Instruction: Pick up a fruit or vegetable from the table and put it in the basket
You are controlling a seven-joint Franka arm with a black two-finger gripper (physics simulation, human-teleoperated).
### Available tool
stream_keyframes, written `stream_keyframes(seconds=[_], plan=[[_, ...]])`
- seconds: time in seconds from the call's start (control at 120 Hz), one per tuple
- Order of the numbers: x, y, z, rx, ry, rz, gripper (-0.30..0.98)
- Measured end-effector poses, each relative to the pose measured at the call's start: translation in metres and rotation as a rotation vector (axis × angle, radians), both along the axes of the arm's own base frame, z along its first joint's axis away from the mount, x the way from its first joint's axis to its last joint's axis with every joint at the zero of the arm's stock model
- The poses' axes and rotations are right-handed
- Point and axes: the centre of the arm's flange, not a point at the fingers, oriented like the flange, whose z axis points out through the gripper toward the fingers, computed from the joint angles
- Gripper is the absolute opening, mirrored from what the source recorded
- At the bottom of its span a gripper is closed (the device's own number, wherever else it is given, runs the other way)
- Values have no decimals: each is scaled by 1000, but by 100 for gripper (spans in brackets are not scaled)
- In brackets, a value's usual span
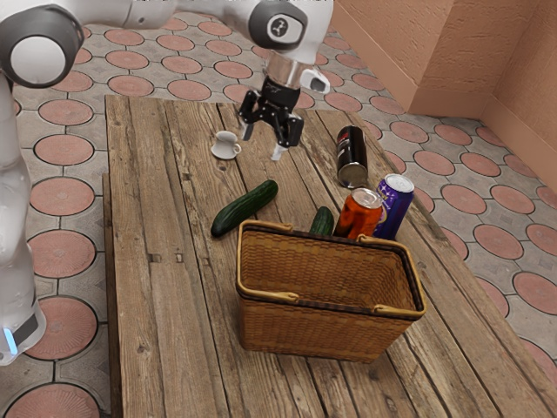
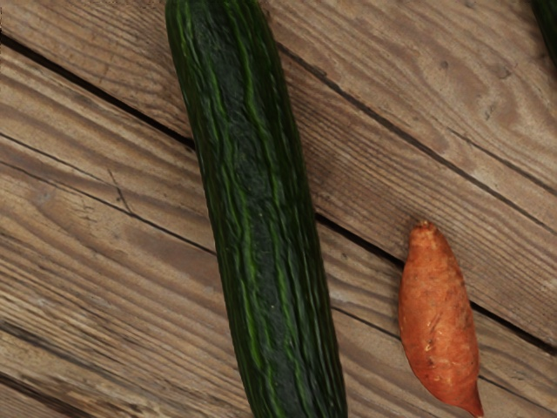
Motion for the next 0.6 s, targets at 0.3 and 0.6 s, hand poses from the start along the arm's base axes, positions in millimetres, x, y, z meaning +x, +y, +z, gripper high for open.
stream_keyframes(seconds=[0.3, 0.6], plan=[[7, -38, -49, 86, 45, 16, 69], [15, -30, -75, 112, 70, 91, 69]])
